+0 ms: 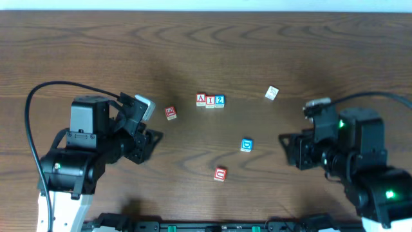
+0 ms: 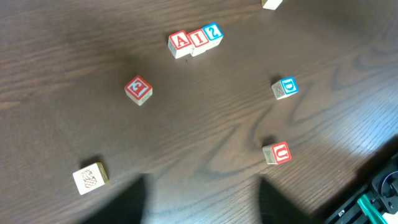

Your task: Spell out Ai2

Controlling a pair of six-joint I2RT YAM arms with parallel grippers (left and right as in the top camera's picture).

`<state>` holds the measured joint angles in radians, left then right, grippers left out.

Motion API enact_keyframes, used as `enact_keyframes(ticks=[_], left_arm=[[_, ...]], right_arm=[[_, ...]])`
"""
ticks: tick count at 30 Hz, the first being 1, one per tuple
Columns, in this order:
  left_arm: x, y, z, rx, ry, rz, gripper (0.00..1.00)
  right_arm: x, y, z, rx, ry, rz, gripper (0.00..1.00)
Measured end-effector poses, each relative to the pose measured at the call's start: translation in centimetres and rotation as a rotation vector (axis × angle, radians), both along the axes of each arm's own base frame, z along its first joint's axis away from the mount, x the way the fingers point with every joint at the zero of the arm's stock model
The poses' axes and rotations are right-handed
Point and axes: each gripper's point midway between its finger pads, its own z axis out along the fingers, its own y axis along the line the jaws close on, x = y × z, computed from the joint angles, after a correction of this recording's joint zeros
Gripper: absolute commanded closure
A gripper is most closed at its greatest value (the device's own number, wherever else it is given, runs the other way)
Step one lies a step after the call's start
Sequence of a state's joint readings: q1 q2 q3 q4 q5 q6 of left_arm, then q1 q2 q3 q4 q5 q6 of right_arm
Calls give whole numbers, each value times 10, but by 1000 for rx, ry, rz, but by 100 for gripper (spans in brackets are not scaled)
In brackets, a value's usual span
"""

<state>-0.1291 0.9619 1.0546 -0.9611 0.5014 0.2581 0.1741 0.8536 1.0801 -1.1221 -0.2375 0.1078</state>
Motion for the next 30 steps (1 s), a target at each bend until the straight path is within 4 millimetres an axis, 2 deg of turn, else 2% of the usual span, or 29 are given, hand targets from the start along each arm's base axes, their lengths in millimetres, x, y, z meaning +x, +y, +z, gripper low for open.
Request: enact_keyframes(ticks=[7,21,26,30], left_arm=[[-1,-2,4,-59,34,62,4],[-4,-2,1,-58,60,82,4],[-1,14,2,24,13,141,4],[7,31,25,90,-162,190,5]], right_arm=[[-21,-5,-8,13,40,-33,1],[-21,-5,-9,14,48,-38,1],[-21,-5,-9,14,48,-39,1],[-22,-5,-9,14,49,-39,1]])
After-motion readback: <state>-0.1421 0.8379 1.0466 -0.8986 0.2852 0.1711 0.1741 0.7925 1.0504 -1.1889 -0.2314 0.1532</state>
